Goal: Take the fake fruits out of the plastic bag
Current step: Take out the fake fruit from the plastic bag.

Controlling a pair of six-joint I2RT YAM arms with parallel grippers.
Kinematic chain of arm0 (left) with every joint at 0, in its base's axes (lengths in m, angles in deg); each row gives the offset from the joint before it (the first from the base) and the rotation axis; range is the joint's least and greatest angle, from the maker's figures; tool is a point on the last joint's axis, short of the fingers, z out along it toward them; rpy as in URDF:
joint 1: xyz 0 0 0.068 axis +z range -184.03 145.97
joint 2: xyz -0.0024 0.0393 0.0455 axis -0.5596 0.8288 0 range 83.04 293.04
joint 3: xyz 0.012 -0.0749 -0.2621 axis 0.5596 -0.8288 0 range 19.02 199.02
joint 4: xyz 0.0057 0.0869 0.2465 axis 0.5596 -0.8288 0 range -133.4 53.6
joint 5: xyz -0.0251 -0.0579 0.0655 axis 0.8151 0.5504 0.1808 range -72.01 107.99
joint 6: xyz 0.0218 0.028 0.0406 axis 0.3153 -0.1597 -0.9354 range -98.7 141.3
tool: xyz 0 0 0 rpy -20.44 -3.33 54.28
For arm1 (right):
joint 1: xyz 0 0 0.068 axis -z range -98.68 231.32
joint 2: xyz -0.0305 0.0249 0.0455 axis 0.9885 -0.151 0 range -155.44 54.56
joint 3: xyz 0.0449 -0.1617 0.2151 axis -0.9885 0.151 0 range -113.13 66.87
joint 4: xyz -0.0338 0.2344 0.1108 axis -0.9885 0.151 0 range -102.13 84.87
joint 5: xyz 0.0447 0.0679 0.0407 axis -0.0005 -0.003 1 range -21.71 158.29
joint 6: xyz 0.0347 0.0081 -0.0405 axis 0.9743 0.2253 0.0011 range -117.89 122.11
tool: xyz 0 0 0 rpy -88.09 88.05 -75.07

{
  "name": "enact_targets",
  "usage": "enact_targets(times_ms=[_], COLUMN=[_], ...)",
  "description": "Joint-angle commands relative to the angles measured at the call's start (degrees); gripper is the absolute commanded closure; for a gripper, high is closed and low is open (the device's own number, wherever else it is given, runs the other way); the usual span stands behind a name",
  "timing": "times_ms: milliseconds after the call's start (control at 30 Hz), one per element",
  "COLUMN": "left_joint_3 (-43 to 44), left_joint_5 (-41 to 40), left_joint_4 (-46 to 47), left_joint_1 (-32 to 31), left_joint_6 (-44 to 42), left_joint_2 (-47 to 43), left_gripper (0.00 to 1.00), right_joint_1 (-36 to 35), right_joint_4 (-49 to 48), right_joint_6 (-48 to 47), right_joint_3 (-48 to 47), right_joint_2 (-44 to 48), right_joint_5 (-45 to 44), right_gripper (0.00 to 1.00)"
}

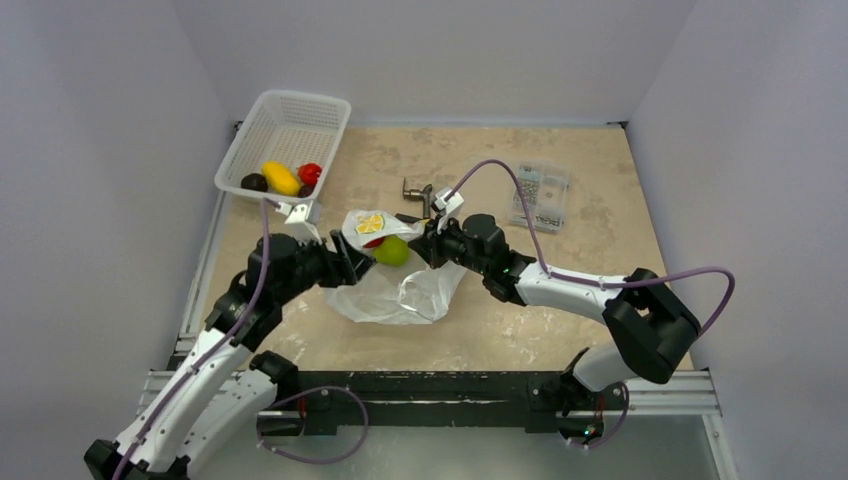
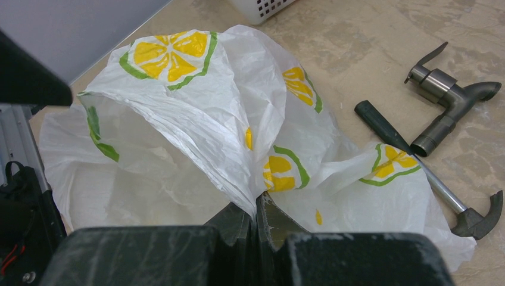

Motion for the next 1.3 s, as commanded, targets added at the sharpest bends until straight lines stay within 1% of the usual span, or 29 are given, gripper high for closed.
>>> enact_targets(times_ms=[0,67,133,200,267,367,400,433,467,500,567,667,800,900,933,1033,1133,1200,1267], left_joint_3=[-7.18,-6.26,-4.2,-2.51,-1.36,0.02,0.2,0.45,0.93,1.53,3.0,3.98,4.13,5.27,5.46,6.58,9.14,10.44,11.72], left_joint_5=[-8.77,-15.64,-21.3,-25.57,-29.04,-33.29,-34.44,-35.5,-36.17,-36.81,-38.39,-41.56,-45.35,-46.65,-47.03,-47.79,-49.26,-49.31,-49.4], left_joint_4=[10.95,10.79,10.3,9.92,9.99,13.11,14.23,15.26,16.13,17.08,17.53,17.9,23.12,23.25,25.22,26.96,25.13,25.31,24.34], left_joint_1=[-9.71,-15.41,-19.18,-20.35,-20.44,-20.62,-20.69,-20.63,-20.64,-20.7,-20.62,-20.64,-20.63,-20.59,-20.59,-20.55,-20.63,-20.61,-20.62], left_joint_6=[5.28,5.16,6.76,10.83,14.58,14.77,14.69,14.63,14.36,13.64,12.86,13.3,9.97,9.81,9.64,8.31,7.63,6.07,6.14], left_joint_2=[-3.02,1.46,7.65,12.75,17.92,23.31,24.65,25.76,26.81,27.96,30.25,33.19,36.78,40.21,41.44,45.29,49.26,51.26,52.58], left_gripper=[0.32,0.35,0.44,0.51,0.54,0.54,0.52,0.47,0.41,0.37,0.35,0.36,0.38,0.36,0.35,0.3,0.3,0.34,0.42], right_joint_1=[0.1,0.08,0.09,0.05,0.1,0.1,0.09,0.09,0.1,0.1,0.1,0.09,0.05,0.1,0.05,0.1,0.1,0.1,0.09], right_joint_4=[-2.79,-2.76,-2.75,-3.22,-3.86,-2.52,-2.47,-3.08,-3.36,-3.28,-2.63,-2.53,-2.49,-2.78,-2.97,-2.88,-2.66,-2.75,-2.76], right_joint_6=[-0.76,-0.74,-0.84,-1.14,-0.78,-1.37,-1.43,-1.06,-0.55,-0.71,-0.93,-0.87,-0.73,-0.57,-0.53,-0.33,-0.59,-0.58,-0.61], right_joint_3=[-0.79,-0.79,-0.7,-0.58,-0.71,-1.57,-1.46,-1.2,-1.11,-1.2,-1.4,-1.56,-1.53,-1.57,-1.58,-1.7,-1.64,-1.41,-1.37], right_joint_2=[0.56,0.47,0.53,0.35,-0.6,-1.1,-0.87,-0.63,-0.51,-0.46,-0.29,-0.06,-0.08,-0.28,-0.45,-0.81,-0.11,0.24,0.33], right_joint_5=[0.63,0.54,0.53,0.18,-0.26,0.97,0.77,1.1,1.44,1.54,1.59,2.07,2.74,3.47,3.66,4.36,4.49,4.44,4.49], right_gripper=[1.0,1.0,1.0,1.0,1.0,1.0,1.0,1.0,1.0,1.0,1.0,1.0,1.0,1.0,1.0,1.0,1.0,1.0,1.0])
